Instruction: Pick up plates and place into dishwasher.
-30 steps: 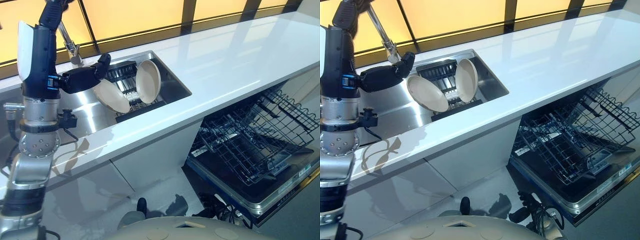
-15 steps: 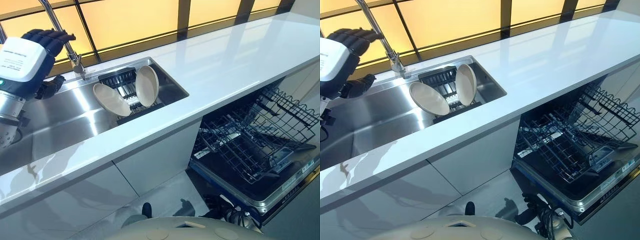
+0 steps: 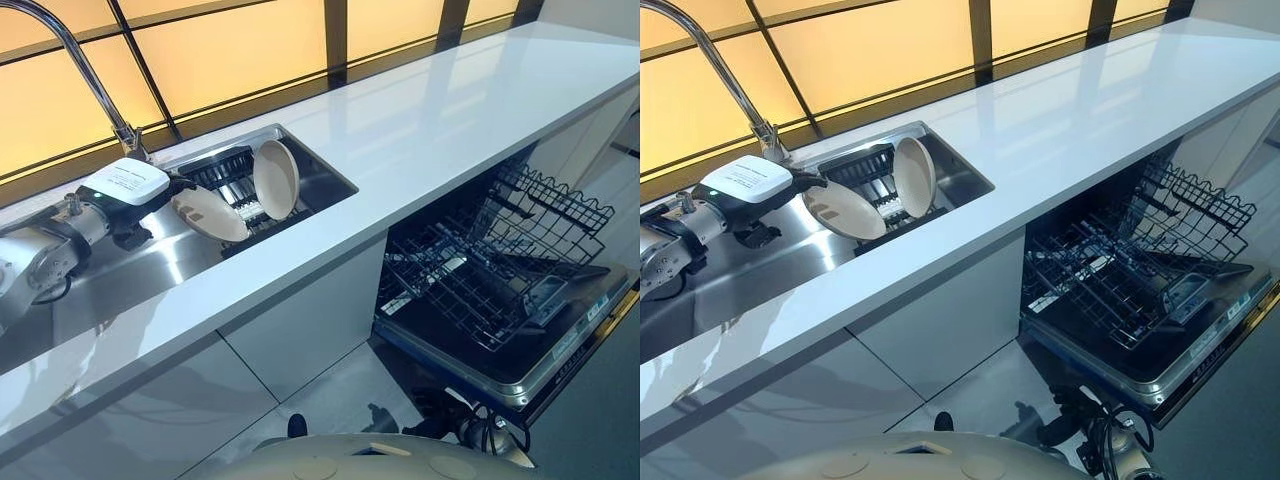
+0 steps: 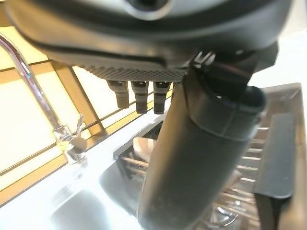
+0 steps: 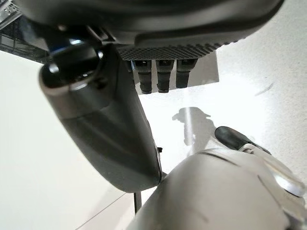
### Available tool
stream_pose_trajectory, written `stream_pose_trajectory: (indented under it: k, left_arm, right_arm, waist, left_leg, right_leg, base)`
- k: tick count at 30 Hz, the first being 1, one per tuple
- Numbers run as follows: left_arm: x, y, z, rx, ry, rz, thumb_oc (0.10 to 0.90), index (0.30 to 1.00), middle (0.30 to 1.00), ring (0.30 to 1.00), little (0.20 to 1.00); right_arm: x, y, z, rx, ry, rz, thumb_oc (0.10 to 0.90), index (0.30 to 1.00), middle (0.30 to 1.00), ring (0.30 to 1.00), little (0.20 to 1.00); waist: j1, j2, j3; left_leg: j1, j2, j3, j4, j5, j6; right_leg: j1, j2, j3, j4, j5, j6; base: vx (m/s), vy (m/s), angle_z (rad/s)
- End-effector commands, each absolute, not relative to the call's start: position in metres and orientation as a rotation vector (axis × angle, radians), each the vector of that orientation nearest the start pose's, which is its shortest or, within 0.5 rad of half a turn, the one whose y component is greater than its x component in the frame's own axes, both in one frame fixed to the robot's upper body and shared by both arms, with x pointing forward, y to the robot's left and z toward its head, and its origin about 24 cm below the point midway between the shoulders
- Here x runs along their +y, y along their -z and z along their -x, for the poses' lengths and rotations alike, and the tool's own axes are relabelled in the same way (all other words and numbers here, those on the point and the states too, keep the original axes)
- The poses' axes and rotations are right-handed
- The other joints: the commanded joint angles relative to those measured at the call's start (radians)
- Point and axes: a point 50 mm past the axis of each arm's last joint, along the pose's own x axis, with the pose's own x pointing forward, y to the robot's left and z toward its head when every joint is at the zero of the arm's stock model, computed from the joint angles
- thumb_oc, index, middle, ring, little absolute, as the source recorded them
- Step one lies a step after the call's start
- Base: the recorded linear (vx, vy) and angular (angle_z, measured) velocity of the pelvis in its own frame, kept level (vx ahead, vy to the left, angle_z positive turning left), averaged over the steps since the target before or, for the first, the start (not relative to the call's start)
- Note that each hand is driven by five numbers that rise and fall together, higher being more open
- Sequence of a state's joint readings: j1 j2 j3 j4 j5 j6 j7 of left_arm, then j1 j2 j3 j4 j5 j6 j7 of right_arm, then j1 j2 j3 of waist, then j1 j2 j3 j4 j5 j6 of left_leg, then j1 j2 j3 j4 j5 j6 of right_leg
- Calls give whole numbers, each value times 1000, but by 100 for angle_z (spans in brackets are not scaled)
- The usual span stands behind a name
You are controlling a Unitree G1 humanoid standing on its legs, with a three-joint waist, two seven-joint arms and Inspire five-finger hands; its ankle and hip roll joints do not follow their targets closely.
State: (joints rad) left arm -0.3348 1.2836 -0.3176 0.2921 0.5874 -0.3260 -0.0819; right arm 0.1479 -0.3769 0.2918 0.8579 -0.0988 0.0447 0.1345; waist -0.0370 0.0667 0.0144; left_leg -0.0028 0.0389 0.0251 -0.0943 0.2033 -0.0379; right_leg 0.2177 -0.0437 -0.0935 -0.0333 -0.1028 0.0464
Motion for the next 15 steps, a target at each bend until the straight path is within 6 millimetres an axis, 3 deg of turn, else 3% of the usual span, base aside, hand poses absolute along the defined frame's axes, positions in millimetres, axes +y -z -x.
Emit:
stream_pose_trajectory:
  k: [1,15]
  left_arm:
    - [335,-253,-299,-122,8,-1912,800,900,900,900,900]
    - [346,-240,-304,-112,-81,-2037,800,900,900,900,900]
  right_arm:
    - [-243,131,-119,1000,-302,520,800,900,900,900,900]
    - [-248,137,-113,1019,-282,520,800,900,900,900,900]
  waist:
    - [-17,-8,19]
    - [-22,-7,22]
  left_leg:
    - [139,-108,65,16,-262,57]
    - [138,-109,71,17,-265,60]
  right_leg:
    - [-126,19,9,-22,105,54]
    - [-129,27,25,-22,104,50]
  base:
    - [0,0,0]
    - [12,7,-5]
